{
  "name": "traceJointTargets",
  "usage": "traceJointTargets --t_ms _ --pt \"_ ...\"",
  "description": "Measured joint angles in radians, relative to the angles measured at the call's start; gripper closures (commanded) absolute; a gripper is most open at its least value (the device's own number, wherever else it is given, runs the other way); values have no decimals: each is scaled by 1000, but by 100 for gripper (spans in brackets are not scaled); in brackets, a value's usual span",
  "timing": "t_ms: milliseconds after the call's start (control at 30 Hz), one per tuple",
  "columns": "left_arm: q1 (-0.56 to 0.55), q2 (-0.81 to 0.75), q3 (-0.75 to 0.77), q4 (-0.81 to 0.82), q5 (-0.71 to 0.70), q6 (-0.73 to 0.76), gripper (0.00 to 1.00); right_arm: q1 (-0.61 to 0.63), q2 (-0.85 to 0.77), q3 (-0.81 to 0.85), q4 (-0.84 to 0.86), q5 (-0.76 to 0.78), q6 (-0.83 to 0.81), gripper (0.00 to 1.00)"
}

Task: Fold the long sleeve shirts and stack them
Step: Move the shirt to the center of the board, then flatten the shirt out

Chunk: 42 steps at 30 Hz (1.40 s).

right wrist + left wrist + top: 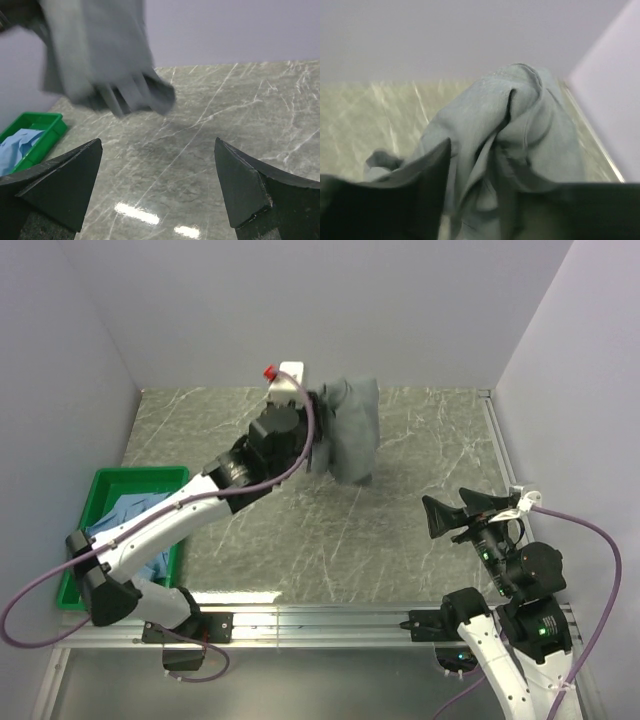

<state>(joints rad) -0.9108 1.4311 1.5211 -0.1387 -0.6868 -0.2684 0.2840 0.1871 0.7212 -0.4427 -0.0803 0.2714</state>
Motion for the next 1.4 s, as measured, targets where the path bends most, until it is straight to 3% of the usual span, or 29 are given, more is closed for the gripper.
traceJointTargets --t_ms 33,67,167,367,567,733,900,1100,1400 --pt "4 -27 -67 20 39 -37 38 0 -2 0 0 -3 0 0" --pt "10 -60 -141 24 74 -77 18 0 -2 0 0 -11 0 0" --pt "46 -160 -340 -1 138 -208 1 0 13 0 1 -42 0 0" --pt "140 -436 -626 -146 189 -394 1 0 210 20 -9 -148 2 0" --pt "228 -603 -695 -258 273 -503 1 54 557 64 -47 -219 35 9" --pt "262 -541 -695 -301 357 -515 1 191 789 65 -66 -192 77 13" --pt "320 -423 -688 -323 405 -487 1 293 903 69 -37 -92 134 18" --pt "440 -369 -650 -292 445 -418 1 366 1028 77 57 66 225 21" --pt "482 -361 -723 -184 457 -357 1 448 1229 158 97 195 268 22"
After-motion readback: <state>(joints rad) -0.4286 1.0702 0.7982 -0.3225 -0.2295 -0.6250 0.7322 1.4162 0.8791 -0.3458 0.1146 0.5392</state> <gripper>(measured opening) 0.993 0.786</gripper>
